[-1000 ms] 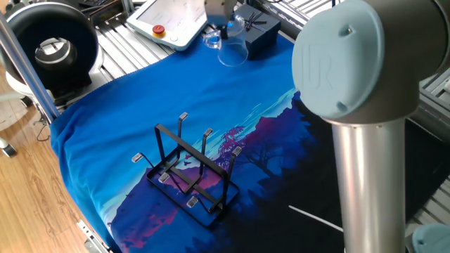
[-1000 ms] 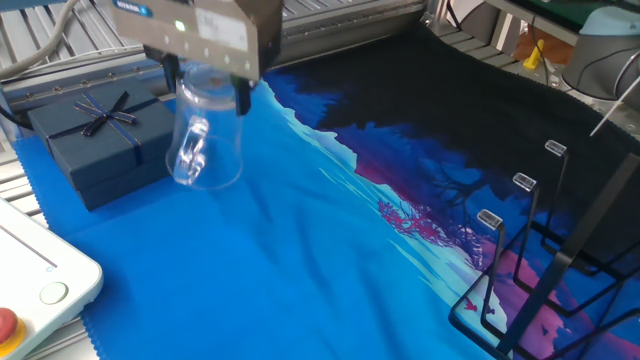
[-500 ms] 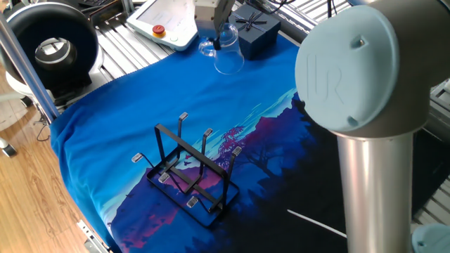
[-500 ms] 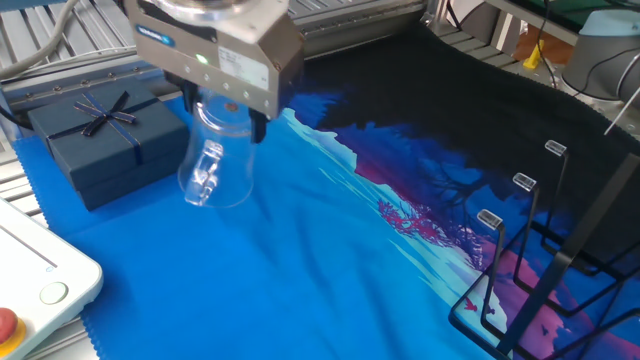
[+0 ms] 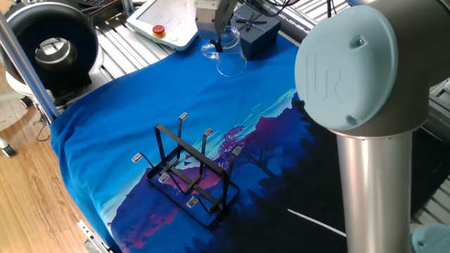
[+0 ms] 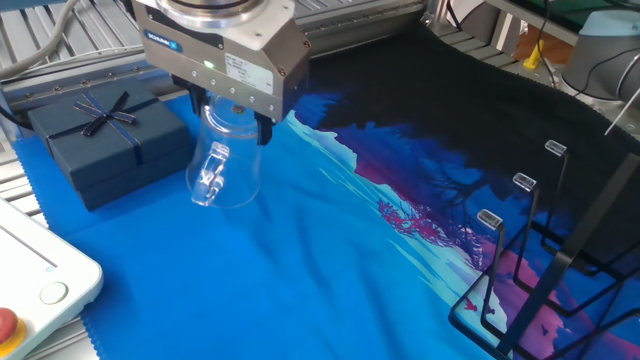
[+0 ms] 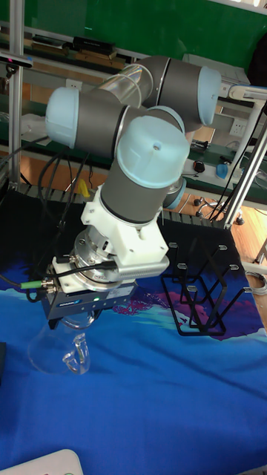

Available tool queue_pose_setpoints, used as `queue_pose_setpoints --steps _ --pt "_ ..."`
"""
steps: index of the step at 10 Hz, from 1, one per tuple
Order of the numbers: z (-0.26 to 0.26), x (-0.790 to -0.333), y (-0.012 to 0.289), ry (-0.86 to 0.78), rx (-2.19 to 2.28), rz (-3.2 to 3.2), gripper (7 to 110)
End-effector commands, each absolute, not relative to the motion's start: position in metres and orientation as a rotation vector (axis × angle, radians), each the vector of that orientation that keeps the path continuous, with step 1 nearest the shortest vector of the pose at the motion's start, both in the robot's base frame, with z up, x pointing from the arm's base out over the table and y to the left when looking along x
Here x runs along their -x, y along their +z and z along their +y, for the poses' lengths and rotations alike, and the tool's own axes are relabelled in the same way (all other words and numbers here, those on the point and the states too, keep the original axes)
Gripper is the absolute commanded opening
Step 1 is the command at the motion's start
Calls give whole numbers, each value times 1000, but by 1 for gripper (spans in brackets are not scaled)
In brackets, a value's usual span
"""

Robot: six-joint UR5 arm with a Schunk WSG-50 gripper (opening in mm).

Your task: Take the cup off the cup rack

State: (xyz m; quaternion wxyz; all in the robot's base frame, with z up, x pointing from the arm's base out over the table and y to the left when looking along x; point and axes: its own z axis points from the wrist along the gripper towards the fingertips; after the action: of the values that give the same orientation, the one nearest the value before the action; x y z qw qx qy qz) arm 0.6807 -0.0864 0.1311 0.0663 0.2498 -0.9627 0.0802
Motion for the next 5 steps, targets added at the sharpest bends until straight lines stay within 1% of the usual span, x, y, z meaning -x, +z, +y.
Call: queue_pose_setpoints --steps 1,3,5 --pt "-114 -686 134 319 -823 -2888 44" --pt "-110 -681 129 276 -829 -2898 44" --pt "-116 -677 131 302 -881 -2853 44"
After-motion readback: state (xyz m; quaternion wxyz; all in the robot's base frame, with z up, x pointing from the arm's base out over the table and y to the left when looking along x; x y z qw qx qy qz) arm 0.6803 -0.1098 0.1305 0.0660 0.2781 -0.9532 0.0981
